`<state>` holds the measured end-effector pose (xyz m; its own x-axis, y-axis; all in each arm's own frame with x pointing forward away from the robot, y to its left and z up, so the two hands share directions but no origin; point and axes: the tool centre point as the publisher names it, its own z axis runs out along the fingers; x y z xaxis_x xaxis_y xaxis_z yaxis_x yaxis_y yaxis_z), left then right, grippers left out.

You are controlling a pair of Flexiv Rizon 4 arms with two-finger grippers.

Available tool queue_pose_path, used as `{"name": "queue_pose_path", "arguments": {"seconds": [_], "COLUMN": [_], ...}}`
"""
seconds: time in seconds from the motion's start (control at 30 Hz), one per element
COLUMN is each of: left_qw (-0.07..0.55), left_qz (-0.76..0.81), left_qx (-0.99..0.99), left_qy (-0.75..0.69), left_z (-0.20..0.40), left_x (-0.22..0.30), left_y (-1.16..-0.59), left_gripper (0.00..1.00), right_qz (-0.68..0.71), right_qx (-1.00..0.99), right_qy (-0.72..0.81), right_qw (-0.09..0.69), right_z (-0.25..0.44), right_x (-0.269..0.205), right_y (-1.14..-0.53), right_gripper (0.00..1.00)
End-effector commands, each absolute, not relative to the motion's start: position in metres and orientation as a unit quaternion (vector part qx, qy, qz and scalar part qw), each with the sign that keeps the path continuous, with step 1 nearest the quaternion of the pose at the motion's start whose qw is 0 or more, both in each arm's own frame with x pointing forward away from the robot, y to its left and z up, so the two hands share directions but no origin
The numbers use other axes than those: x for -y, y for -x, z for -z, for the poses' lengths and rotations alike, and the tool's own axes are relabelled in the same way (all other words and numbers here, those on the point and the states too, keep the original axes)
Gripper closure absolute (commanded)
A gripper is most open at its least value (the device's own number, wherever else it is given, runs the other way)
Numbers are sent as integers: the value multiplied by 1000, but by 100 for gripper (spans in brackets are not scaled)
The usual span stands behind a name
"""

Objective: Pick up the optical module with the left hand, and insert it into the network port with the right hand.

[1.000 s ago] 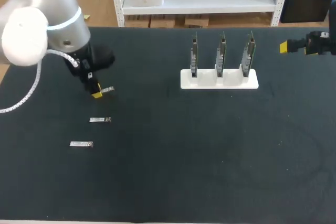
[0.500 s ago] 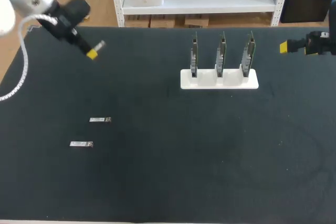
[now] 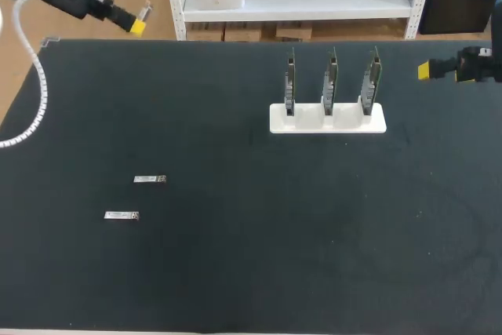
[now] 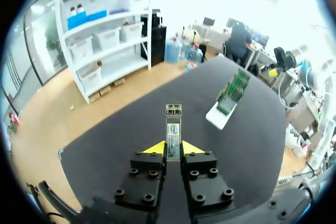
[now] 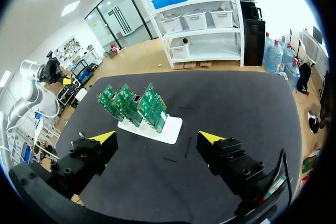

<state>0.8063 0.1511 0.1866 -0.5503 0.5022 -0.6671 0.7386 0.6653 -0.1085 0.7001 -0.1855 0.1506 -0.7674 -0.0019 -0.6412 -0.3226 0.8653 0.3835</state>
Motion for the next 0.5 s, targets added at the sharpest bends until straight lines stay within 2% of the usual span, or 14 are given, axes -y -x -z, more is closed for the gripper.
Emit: {"name": "queue_pose_path", "arguments": {"seconds": [0.03, 0.3, 0.5], "left_qw": [472, 478, 458], "left_qz": [229, 275, 320], "left_qx": [-791, -753, -722], "left_qy": [-315, -359, -407], "left_z": [-196, -216, -219], "left_x": [-141, -103, -76], "left_y": [-793, -805, -814], "left_gripper": [100, 100, 100], "right_qz": [-242, -242, -242], "right_qx": [-908, -908, -908], "right_qy": [88, 88, 88], "right_qw": [330, 330, 330], "right_z": [-151, -151, -151], "right_x": [185, 185, 185], "right_y": [-700, -700, -700], "right_gripper": [0, 0, 0]}}
